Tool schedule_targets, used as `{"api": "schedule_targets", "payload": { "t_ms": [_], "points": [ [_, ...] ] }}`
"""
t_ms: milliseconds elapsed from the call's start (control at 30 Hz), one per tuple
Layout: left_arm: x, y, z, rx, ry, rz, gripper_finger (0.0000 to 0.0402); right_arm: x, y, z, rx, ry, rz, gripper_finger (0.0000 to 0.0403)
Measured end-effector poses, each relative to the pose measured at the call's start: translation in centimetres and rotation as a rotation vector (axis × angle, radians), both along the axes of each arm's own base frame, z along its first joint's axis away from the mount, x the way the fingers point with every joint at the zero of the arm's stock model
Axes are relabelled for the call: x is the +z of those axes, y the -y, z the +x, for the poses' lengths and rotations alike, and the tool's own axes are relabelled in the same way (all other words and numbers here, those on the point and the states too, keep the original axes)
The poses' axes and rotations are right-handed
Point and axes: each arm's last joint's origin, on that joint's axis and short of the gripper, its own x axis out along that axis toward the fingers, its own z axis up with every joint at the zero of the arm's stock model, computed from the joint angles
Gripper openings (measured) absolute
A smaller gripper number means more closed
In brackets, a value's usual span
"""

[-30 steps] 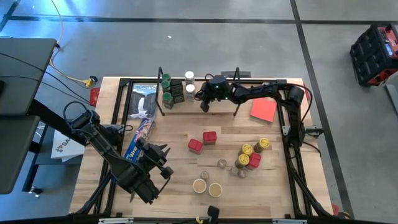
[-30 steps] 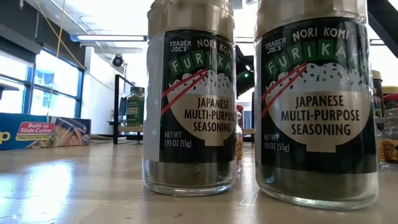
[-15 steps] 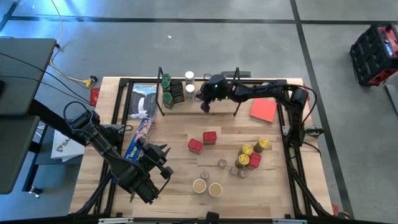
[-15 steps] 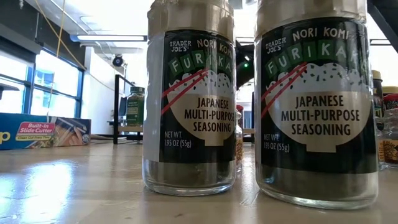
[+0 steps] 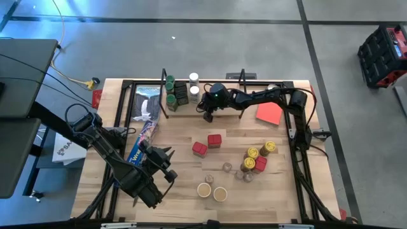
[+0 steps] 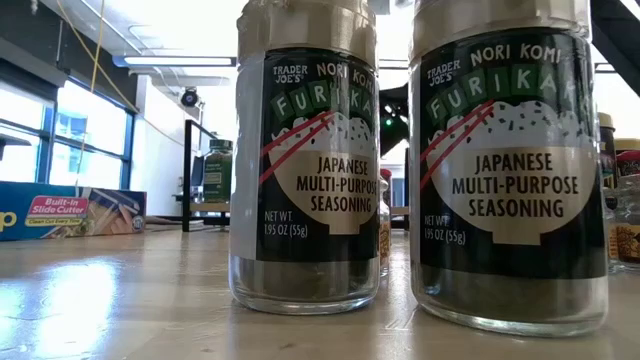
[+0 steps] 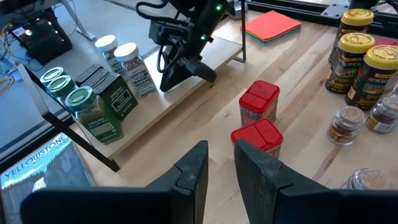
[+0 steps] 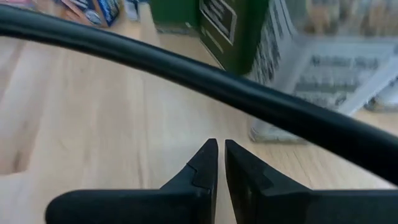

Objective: Shelf spices
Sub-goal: Put the white seasoning bottle on the shelf and align it with the other white seasoning bottle

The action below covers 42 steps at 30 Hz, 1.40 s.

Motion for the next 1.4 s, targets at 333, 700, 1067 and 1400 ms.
{"api": "schedule_targets", "payload": {
  "t_ms": [333, 700, 1067, 1400],
  "points": [
    [0.0, 0.0, 0.0, 0.000, 0.000, 0.000, 0.0076, -0.2, 0.9, 1.5, -0.020, 0.022, -0.001, 0.0023],
    [0.0, 0.0, 0.0, 0.000, 0.001, 0.000, 0.0076, -0.1, 1.1, 1.6, -0.068, 0.031, 0.030, 0.0008],
    [0.0, 0.0, 0.0, 0.000, 0.001, -0.002, 0.0076, 4.1, -0.2, 0.8, -0.046, 0.069, 0.156, 0.0001],
    [0.0, 0.0, 0.0, 0.000, 0.000, 0.000, 0.0076, 7.9, 0.6, 1.5, 0.022, -0.014, 0.152, 0.0000]
  ]
}}
